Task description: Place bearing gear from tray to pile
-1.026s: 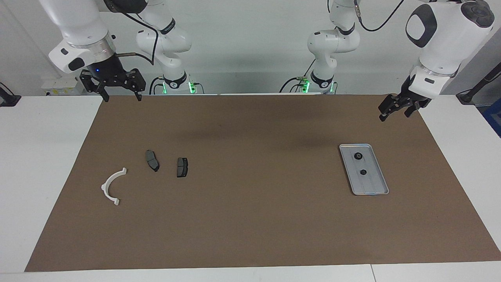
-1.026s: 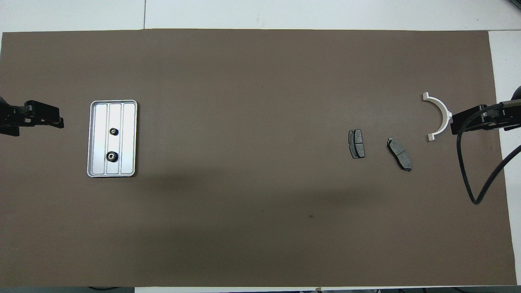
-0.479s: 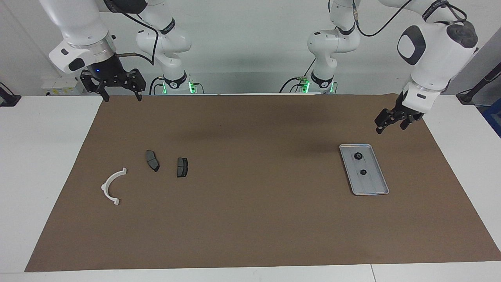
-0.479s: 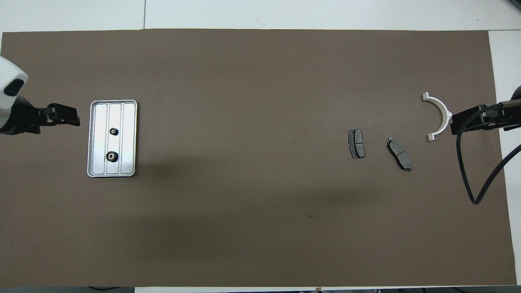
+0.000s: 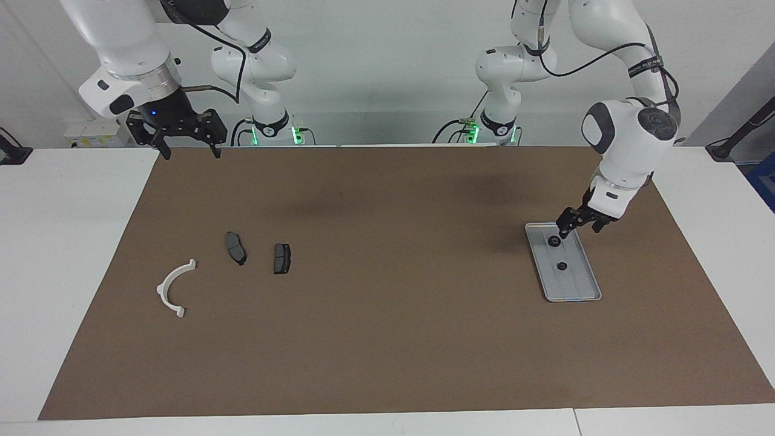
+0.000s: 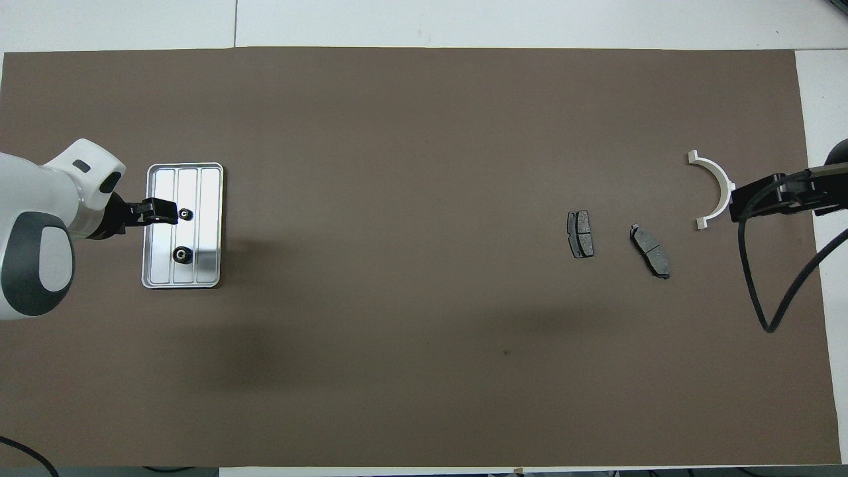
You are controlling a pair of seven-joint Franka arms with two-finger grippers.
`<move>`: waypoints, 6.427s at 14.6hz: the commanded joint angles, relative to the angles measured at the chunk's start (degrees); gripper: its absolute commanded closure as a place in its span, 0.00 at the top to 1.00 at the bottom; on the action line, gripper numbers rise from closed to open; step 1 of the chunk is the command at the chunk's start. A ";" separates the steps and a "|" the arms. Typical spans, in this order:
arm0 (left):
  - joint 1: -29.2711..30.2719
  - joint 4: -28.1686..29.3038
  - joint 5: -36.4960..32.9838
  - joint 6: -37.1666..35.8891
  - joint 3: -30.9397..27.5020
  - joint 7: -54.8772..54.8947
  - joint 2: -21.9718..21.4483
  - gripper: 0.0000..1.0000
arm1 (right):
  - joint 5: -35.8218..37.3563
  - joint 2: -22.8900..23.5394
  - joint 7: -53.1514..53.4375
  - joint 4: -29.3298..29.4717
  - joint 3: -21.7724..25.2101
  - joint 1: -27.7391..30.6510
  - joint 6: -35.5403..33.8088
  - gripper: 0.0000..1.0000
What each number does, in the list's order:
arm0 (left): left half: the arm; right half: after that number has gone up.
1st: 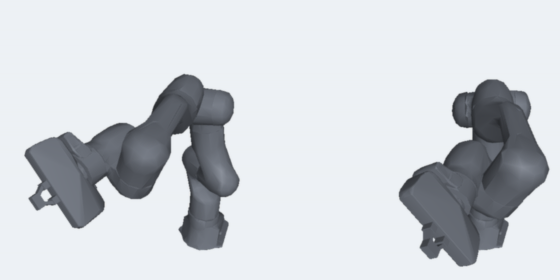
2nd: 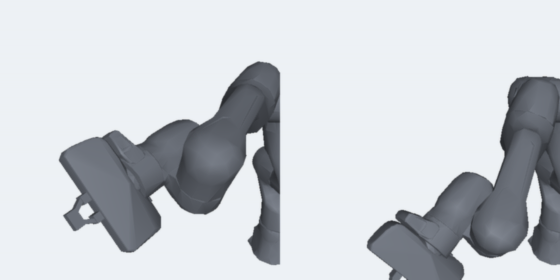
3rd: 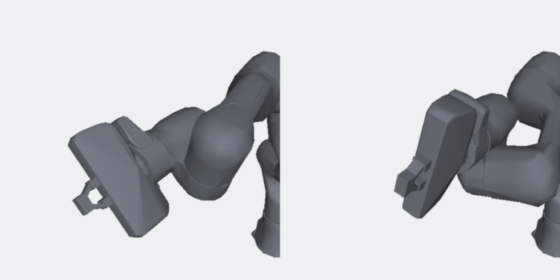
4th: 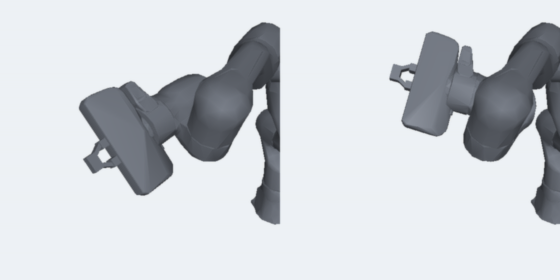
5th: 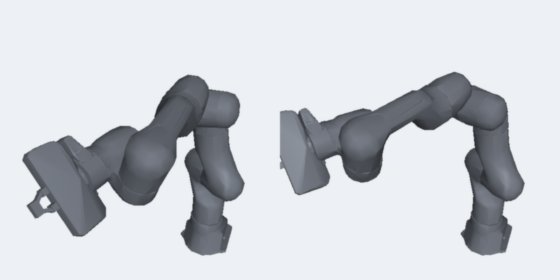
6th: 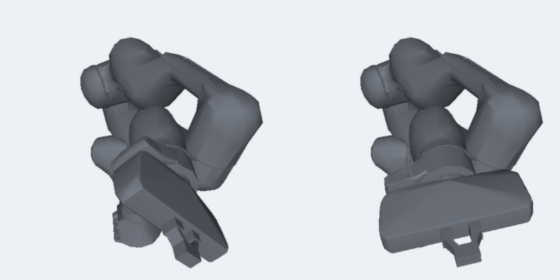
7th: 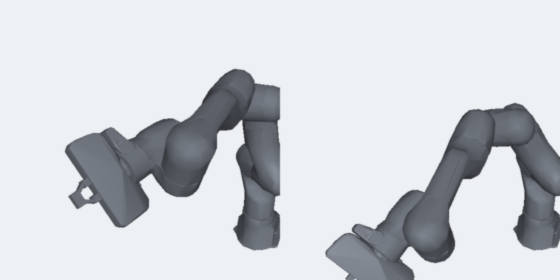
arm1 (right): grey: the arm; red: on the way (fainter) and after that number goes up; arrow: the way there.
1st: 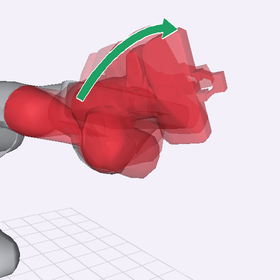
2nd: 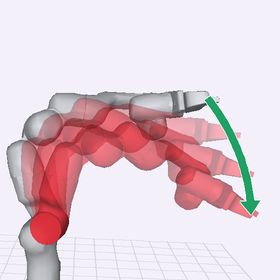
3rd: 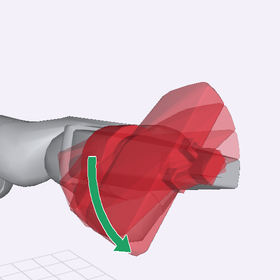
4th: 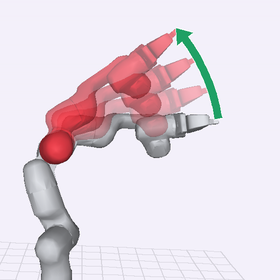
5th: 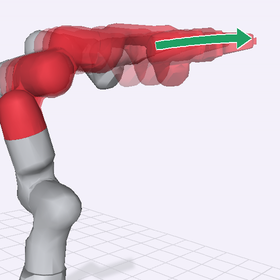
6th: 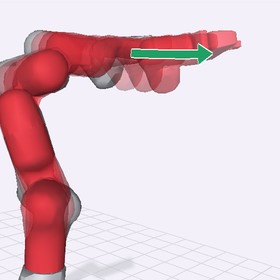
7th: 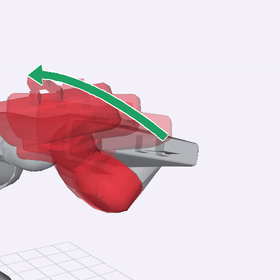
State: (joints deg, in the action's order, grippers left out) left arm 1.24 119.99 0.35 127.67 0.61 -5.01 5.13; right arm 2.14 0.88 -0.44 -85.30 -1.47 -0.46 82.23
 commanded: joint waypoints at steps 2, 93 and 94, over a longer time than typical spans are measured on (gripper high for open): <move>0.69 1.12 -0.18 3.38 0.27 1.84 4.53 0.85 | 0.23 -0.53 -1.40 -0.92 0.50 -0.24 1.17 1.00; -1.07 -7.23 -0.27 2.40 -1.22 0.96 11.65 0.48 | 1.38 47.72 53.52 24.57 0.15 -34.34 26.39 1.00; -1.07 -6.70 -0.27 3.02 -1.13 0.88 11.65 0.48 | 1.38 48.33 54.31 24.57 0.24 -34.87 26.66 1.00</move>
State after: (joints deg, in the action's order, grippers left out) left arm -0.84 110.09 0.61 128.10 -1.23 -5.10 18.66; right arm 2.61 46.84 51.54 -62.59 -1.57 -34.03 107.64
